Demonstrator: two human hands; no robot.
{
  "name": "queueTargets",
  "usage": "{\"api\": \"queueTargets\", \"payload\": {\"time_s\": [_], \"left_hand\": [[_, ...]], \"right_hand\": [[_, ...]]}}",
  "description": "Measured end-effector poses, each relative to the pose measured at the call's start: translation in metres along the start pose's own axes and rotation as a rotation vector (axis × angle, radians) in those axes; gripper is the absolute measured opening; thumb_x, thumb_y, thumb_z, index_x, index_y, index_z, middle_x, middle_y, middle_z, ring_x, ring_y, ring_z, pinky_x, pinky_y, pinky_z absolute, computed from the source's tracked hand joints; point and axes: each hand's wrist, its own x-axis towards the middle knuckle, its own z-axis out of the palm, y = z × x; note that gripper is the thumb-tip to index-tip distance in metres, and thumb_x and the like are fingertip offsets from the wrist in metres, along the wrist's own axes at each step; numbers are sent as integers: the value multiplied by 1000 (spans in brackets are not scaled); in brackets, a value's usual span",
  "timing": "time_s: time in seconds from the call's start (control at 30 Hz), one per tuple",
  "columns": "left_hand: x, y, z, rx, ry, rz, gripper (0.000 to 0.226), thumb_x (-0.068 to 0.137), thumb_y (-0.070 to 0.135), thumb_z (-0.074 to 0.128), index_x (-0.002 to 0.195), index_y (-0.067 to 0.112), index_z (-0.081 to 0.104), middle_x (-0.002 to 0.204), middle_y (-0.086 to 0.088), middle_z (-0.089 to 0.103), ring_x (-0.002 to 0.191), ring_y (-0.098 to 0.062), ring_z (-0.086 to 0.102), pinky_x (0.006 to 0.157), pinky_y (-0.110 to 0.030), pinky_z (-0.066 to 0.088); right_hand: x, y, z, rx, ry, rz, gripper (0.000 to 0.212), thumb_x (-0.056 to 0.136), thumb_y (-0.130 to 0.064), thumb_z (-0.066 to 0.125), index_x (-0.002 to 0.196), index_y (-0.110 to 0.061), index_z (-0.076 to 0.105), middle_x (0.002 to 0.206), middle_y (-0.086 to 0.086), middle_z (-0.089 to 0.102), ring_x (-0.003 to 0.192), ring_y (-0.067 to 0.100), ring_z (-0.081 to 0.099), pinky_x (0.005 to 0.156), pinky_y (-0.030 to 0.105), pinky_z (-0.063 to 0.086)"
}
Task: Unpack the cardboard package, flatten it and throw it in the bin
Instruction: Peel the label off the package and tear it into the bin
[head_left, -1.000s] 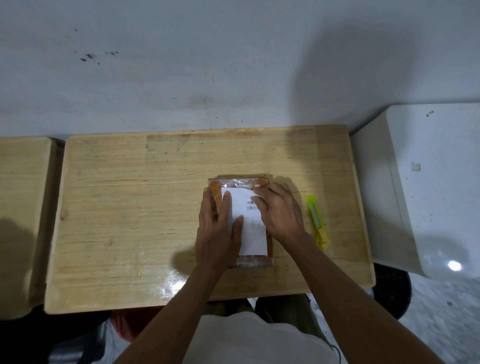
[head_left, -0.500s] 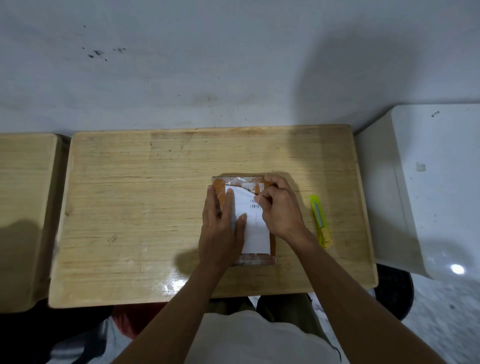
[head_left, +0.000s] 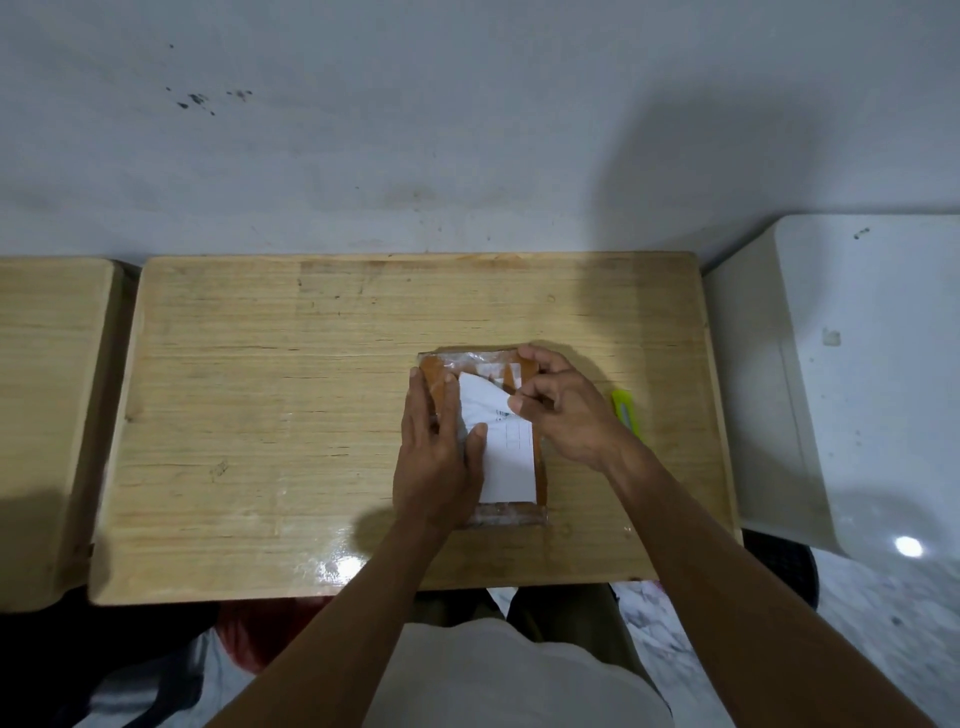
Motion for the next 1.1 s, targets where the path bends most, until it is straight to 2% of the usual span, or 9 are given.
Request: {"api": "queueTargets", "payload": {"time_s": [0.1, 0.2, 0.37, 0.57, 0.7, 0.83, 0.93, 1.03, 1.1], "left_hand": [[1, 3, -3, -11, -23, -15, 74, 102, 40, 42, 160, 19, 1, 167, -7, -9, 155, -25, -3, 112, -45, 38], [1, 6, -6, -42, -39, -25, 75, 102, 42, 41, 160, 21, -2, 167, 1, -16, 154, -18, -11, 115, -39, 30], [-3, 0, -4, 6, -20, -4, 78, 101, 42, 48, 160, 15, 5, 167, -6, -9, 154, -20, -11, 122, -37, 19], [-36, 0, -3, 13, -4, -59, 79, 101, 49, 42, 160, 20, -2, 168, -6, -7, 154, -17, -7, 118, -33, 19], [-49, 2, -2, -8, -41, -127, 92, 95, 62, 50, 158, 30, -9, 167, 0, -12, 152, -13, -4, 114, -32, 17], [-52, -6, -1, -13, -48, -60, 111, 83, 74, 55, 159, 21, -6, 166, -2, -18, 153, -13, -10, 118, -31, 14], [-52, -11, 0, -22, -63, -33, 120, 76, 81, 55, 159, 16, -3, 165, 0, -21, 153, -13, -10, 118, -33, 10], [-50, -11, 2, -65, -79, -36, 125, 73, 81, 60, 159, 17, -6, 165, 1, -22, 153, -12, -11, 119, -36, 16], [-50, -13, 3, -63, -73, -20, 126, 73, 79, 61, 159, 15, -5, 166, -2, -20, 154, -16, -9, 119, -39, 17]], "right_hand": [[-2, 3, -3, 19, -15, -13, 15, 91, -18, 67, 82, -7, 73, 155, -10, 35, 128, -9, 36, 104, 27, 39], [-3, 5, -1, 28, -12, -17, 21, 92, -17, 65, 77, -2, 68, 154, -12, 35, 114, -33, 30, 93, 13, 35], [-3, 3, 6, 25, 83, -18, 27, 91, -14, 64, 72, 5, 62, 152, -6, 42, 127, -11, 34, 105, 26, 36], [-5, -4, 11, -8, 153, 4, 25, 92, -9, 61, 69, 2, 60, 146, -5, 48, 124, -8, 35, 98, 13, 28], [-6, -7, 13, -11, 180, 33, 25, 94, -10, 60, 72, 2, 64, 144, -9, 48, 119, -7, 41, 83, -3, 28], [-3, -5, 13, 66, 168, 56, 26, 93, -9, 61, 69, 2, 63, 145, -8, 47, 121, 2, 47, 95, 20, 40], [-2, -3, 10, 132, 88, 56, 28, 94, -11, 61, 73, 8, 64, 149, -8, 42, 122, 2, 43, 107, 35, 41], [-3, -1, 6, 210, 5, 67, 27, 95, -10, 60, 77, 8, 67, 152, -9, 36, 126, -1, 35, 105, 29, 36], [-4, 0, 4, 293, -25, 95, 17, 95, -8, 60, 85, 3, 69, 145, -13, 42, 125, -1, 38, 107, 29, 35]]}}
